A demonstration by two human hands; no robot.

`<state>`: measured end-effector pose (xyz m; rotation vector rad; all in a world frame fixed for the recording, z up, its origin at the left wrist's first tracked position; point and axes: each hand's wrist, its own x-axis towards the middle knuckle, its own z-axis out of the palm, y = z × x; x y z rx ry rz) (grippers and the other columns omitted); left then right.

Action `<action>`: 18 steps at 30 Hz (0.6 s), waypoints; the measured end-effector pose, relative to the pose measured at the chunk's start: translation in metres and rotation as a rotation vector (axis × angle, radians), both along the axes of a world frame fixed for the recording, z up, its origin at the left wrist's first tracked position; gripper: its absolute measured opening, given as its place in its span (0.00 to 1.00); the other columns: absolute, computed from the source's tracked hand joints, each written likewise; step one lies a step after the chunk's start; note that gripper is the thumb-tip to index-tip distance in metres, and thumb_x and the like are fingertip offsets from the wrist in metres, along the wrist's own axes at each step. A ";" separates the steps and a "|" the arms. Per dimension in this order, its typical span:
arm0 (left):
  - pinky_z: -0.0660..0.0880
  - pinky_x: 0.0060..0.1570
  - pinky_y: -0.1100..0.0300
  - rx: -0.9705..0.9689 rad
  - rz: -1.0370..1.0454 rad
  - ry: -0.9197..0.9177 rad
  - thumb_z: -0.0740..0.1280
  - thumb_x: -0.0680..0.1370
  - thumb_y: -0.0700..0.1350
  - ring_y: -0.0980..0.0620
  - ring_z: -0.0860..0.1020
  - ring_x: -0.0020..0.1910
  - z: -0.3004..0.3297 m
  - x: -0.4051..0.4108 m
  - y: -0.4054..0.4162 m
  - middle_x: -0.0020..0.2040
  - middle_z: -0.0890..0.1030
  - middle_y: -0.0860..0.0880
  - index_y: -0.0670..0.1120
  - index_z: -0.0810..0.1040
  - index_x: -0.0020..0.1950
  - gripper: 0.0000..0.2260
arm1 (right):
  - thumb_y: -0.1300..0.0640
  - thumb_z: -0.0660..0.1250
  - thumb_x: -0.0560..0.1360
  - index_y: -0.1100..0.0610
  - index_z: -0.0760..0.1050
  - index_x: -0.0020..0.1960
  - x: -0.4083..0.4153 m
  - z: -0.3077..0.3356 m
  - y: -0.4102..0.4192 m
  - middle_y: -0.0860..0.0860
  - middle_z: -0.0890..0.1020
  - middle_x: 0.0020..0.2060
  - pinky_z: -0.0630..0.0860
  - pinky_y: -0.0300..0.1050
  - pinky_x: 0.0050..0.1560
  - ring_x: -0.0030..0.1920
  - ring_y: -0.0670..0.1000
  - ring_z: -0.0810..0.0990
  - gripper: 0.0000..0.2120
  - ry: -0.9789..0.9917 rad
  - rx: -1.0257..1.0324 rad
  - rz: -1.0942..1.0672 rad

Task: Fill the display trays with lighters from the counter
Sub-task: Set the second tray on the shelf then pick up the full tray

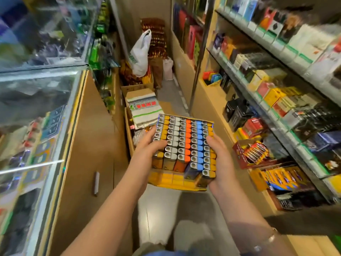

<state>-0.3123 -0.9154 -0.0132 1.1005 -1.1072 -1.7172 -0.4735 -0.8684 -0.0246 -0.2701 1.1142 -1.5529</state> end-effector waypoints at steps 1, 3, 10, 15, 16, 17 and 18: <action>0.70 0.61 0.41 0.014 -0.001 0.001 0.67 0.67 0.46 0.46 0.78 0.59 -0.002 -0.009 -0.015 0.58 0.81 0.53 0.60 0.79 0.58 0.20 | 0.55 0.68 0.73 0.54 0.73 0.63 -0.009 -0.003 -0.014 0.55 0.85 0.47 0.79 0.45 0.36 0.44 0.55 0.85 0.19 -0.001 0.004 -0.013; 0.70 0.61 0.40 0.041 -0.001 -0.003 0.68 0.66 0.46 0.45 0.77 0.60 -0.006 -0.029 -0.044 0.58 0.80 0.53 0.56 0.76 0.63 0.25 | 0.54 0.68 0.73 0.54 0.72 0.65 -0.028 -0.008 -0.040 0.55 0.84 0.48 0.79 0.45 0.37 0.45 0.55 0.84 0.21 -0.002 0.009 -0.027; 0.72 0.61 0.42 0.061 0.003 0.020 0.64 0.75 0.40 0.44 0.78 0.58 -0.013 -0.115 -0.143 0.59 0.80 0.47 0.51 0.73 0.67 0.20 | 0.52 0.68 0.73 0.52 0.71 0.66 -0.114 -0.015 -0.139 0.54 0.84 0.52 0.78 0.48 0.43 0.50 0.55 0.83 0.22 0.043 0.027 -0.002; 0.71 0.61 0.42 0.056 0.003 0.045 0.63 0.75 0.40 0.45 0.78 0.58 -0.015 -0.171 -0.204 0.58 0.81 0.48 0.52 0.73 0.66 0.20 | 0.50 0.69 0.70 0.47 0.75 0.60 -0.172 -0.017 -0.206 0.53 0.85 0.48 0.79 0.47 0.37 0.46 0.54 0.85 0.18 0.078 0.030 0.002; 0.71 0.61 0.42 0.054 -0.003 0.047 0.63 0.75 0.41 0.45 0.78 0.58 -0.016 -0.180 -0.216 0.58 0.81 0.48 0.52 0.73 0.66 0.20 | 0.49 0.70 0.69 0.45 0.77 0.56 -0.180 -0.018 -0.217 0.52 0.85 0.47 0.79 0.47 0.35 0.44 0.54 0.85 0.16 0.078 0.041 0.002; 0.71 0.62 0.41 0.065 -0.004 0.050 0.64 0.75 0.41 0.45 0.78 0.58 -0.016 -0.188 -0.227 0.58 0.81 0.47 0.51 0.72 0.67 0.21 | 0.48 0.70 0.68 0.42 0.79 0.52 -0.189 -0.019 -0.227 0.52 0.85 0.46 0.79 0.47 0.32 0.42 0.54 0.85 0.13 0.080 0.056 0.002; 0.70 0.62 0.41 0.079 -0.009 0.055 0.66 0.74 0.43 0.44 0.77 0.59 -0.017 -0.195 -0.238 0.59 0.80 0.47 0.51 0.71 0.68 0.23 | 0.48 0.70 0.68 0.41 0.79 0.51 -0.197 -0.021 -0.238 0.52 0.85 0.44 0.79 0.47 0.30 0.41 0.54 0.85 0.11 0.073 0.065 0.002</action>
